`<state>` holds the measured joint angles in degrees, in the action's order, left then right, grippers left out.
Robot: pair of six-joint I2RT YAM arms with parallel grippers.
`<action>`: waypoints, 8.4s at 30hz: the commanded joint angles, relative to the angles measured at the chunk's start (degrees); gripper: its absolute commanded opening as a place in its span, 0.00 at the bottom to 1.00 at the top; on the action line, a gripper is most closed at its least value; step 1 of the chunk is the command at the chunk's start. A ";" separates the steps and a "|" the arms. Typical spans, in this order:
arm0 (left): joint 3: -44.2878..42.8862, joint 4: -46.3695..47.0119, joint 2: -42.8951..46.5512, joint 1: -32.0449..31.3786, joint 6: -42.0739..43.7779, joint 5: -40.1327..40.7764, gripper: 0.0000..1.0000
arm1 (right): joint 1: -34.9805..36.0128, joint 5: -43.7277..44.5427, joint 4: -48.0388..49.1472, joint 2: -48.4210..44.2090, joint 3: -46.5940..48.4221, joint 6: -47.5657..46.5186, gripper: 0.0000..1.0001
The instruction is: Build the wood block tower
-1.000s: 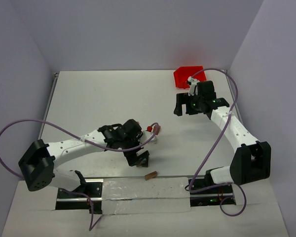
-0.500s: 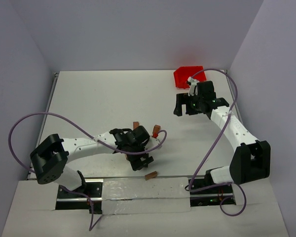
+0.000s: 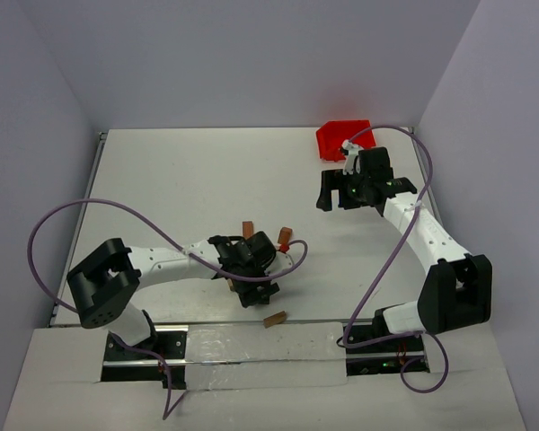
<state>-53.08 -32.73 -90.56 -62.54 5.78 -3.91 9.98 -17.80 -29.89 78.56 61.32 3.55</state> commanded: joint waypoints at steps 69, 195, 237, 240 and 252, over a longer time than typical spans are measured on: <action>-41.17 -21.90 -21.30 25.80 43.09 -16.03 0.00 | -1.46 -2.52 -3.07 4.85 6.37 0.40 1.00; -34.90 -17.01 -21.44 22.81 42.21 -10.15 0.42 | -1.46 -2.30 -3.51 7.48 8.03 0.58 1.00; -31.63 2.04 11.13 24.29 20.89 2.64 0.99 | -0.73 -4.61 -3.76 2.93 7.59 0.07 1.00; -25.93 4.85 17.07 28.17 14.02 5.12 0.99 | 0.65 -4.25 -3.64 2.22 7.32 -0.49 1.00; -8.80 0.41 28.49 48.96 2.10 -18.26 0.99 | 18.34 6.03 -2.72 3.30 4.79 -10.05 0.97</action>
<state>-64.56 -31.76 -64.30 -16.43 11.54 -12.74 25.93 -15.06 -33.41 81.91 66.36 -2.71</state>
